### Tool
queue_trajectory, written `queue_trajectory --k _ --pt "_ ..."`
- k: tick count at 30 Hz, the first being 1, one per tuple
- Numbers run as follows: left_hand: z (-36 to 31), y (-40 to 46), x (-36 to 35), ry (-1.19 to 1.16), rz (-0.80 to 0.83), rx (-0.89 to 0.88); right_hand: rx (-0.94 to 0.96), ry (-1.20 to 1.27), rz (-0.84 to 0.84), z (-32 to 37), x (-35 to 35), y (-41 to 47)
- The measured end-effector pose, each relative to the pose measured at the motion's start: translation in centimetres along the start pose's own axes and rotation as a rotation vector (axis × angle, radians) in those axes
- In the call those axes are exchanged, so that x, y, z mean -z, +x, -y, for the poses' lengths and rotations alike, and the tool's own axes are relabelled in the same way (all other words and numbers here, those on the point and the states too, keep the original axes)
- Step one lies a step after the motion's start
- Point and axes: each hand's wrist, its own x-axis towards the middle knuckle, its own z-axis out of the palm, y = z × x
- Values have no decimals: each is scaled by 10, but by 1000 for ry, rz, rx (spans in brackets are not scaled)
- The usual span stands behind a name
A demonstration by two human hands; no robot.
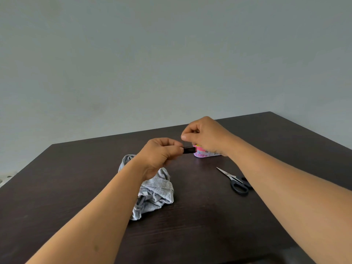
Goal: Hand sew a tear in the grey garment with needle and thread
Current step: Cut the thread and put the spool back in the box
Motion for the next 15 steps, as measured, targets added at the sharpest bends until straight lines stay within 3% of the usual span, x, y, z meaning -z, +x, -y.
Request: queue_trajectory --k 4,7,11,13,15 --pt "-7 -1 2 -282 62 12 -116 180 -28 -16 -8 -2" --pt "-8 1 2 -406 -24 -5 -131 107 42 -17 -18 -14" --pt "-1 5 2 -27 -227 -40 -64 44 75 -4 -15 -15" --pt "1 2 2 69 -157 -7 -33 49 54 1 -9 -10" --pt "-2 -2 3 15 -12 49 -39 42 3 0 -2 -3"
